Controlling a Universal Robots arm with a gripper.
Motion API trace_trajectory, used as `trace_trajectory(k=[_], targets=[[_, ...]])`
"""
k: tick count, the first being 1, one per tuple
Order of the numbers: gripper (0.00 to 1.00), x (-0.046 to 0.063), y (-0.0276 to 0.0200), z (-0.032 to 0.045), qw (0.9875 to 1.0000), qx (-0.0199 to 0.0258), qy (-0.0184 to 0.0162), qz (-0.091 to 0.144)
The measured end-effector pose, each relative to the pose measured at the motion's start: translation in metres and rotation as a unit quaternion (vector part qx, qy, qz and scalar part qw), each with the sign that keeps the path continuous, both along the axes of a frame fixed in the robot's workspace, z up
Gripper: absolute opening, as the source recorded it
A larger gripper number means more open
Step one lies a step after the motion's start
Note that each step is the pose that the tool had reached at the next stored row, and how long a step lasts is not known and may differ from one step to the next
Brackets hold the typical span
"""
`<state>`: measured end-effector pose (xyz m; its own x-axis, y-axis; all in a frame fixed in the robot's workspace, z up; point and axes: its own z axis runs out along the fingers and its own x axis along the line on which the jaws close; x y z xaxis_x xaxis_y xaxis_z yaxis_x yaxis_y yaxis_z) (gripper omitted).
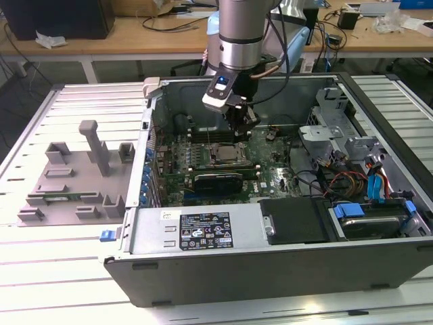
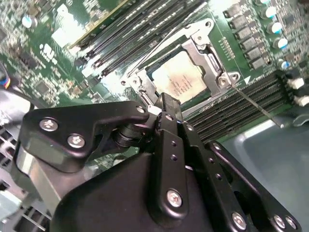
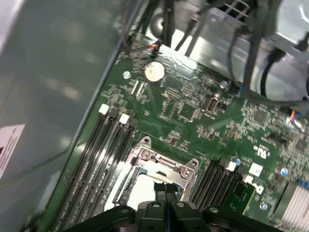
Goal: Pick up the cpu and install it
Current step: 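Close the cpu cover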
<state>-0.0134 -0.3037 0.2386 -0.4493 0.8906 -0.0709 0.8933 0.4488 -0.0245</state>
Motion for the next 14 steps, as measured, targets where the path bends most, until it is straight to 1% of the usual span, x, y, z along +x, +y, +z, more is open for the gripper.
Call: trace_trajectory(k=[3, 4, 5, 7, 9, 10, 12, 14], targets=[[0.11, 0.0, 0.0, 0.0, 0.9996, 0.0, 0.0, 0.028], [0.11, 0.0, 0.0, -0.0001, 0.9993, 0.0, 0.0, 0.037], [0.11, 0.0, 0.0, -0.0001, 0.9986, 0.0, 0.0, 0.054], [0.11, 0.0, 0.0, -0.0002, 0.9964, 0.0, 0.0, 0.084], [0.11, 0.0, 0.0, -0.0002, 0.9944, 0.0, 0.0, 0.106], [0.11, 0.0, 0.0, -0.0002, 0.9926, 0.0, 0.0, 0.122], [0.11, 0.0, 0.0, -0.0002, 0.9901, 0.0, 0.0, 0.14], [0.11, 0.0, 0.0, -0.0003, 0.9874, 0.0, 0.0, 0.158]])
